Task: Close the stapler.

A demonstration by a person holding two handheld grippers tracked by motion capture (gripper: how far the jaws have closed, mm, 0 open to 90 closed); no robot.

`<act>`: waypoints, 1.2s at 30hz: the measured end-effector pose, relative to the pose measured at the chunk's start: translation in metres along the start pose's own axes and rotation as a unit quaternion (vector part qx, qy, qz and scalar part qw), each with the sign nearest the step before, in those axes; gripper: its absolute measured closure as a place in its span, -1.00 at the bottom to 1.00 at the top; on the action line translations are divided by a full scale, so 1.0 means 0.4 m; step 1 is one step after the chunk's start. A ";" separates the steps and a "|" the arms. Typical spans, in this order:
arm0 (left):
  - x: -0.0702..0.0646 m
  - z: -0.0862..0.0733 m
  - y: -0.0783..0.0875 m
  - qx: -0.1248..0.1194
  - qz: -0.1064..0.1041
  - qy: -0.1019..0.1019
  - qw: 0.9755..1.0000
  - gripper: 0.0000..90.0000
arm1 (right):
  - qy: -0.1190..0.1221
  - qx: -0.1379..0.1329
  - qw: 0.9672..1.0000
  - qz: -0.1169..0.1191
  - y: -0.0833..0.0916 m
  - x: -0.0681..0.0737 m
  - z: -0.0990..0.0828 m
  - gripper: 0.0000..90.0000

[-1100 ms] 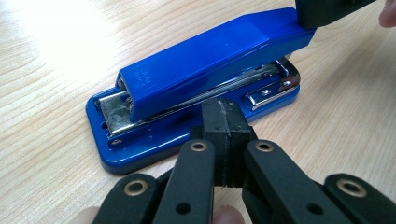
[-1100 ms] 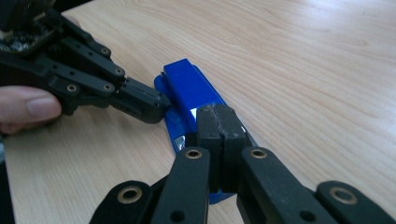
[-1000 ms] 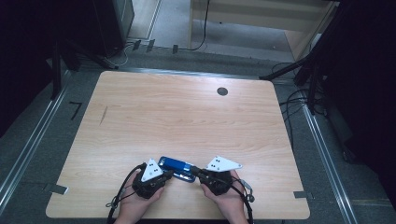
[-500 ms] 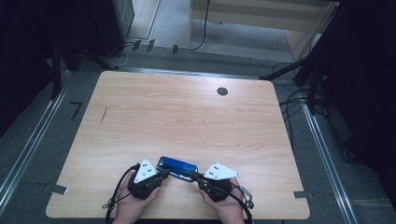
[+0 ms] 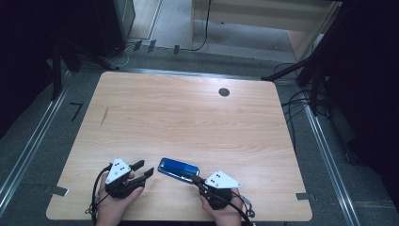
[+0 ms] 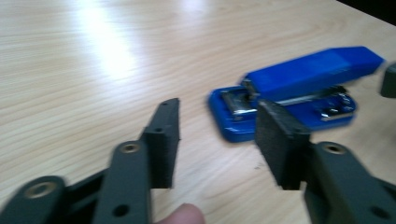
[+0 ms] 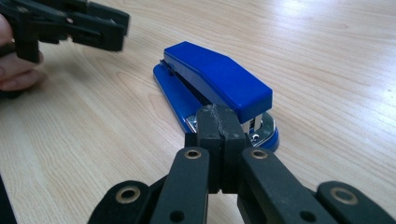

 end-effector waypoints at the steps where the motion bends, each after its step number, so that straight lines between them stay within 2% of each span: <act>1: 0.010 -0.002 0.007 0.004 0.019 -0.002 1.000 -0.05 | -0.001 0.000 1.000 -0.002 0.000 0.001 -0.001 1.00; 3: 0.032 -0.009 0.019 0.016 0.053 0.001 0.998 -0.30 | -0.005 0.000 1.000 -0.004 -0.001 0.004 -0.002 1.00; 6: 0.069 -0.017 0.044 0.018 0.088 0.023 0.996 -0.61 | -0.006 0.000 1.000 -0.007 -0.007 0.012 -0.004 1.00; 11: 0.117 -0.014 0.095 -0.006 0.109 0.043 0.993 -0.77 | -0.006 -0.002 1.000 -0.020 -0.018 0.019 -0.002 1.00; 13: 0.140 -0.018 0.110 -0.003 0.121 0.047 0.992 -0.81 | -0.007 -0.001 1.000 -0.026 -0.020 0.017 -0.003 1.00; 15: 0.159 -0.023 0.118 0.002 0.127 0.056 0.990 -0.81 | -0.009 -0.002 1.000 -0.027 -0.021 0.015 -0.003 1.00; 18: 0.180 -0.029 0.129 -0.003 0.133 0.070 0.989 -0.81 | -0.006 -0.001 1.000 -0.031 -0.021 0.016 -0.004 1.00; 23: 0.200 -0.033 0.142 -0.003 0.151 0.072 0.986 -0.80 | -0.008 -0.001 0.999 -0.036 -0.025 0.008 -0.006 1.00; 36: 0.202 -0.038 0.136 -0.004 0.146 0.073 0.987 -0.80 | -0.020 0.001 0.999 -0.041 -0.040 -0.013 -0.003 1.00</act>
Point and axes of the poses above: each handheld gripper's, and its own axes: y roughly backward along the jaws, z roughly out of its top, x roughly to its left, the point moved 6 cm from there along -y, roughly forward along the jaws, and after that the axes turned 10 degrees about -z, right-handed, at the moved point
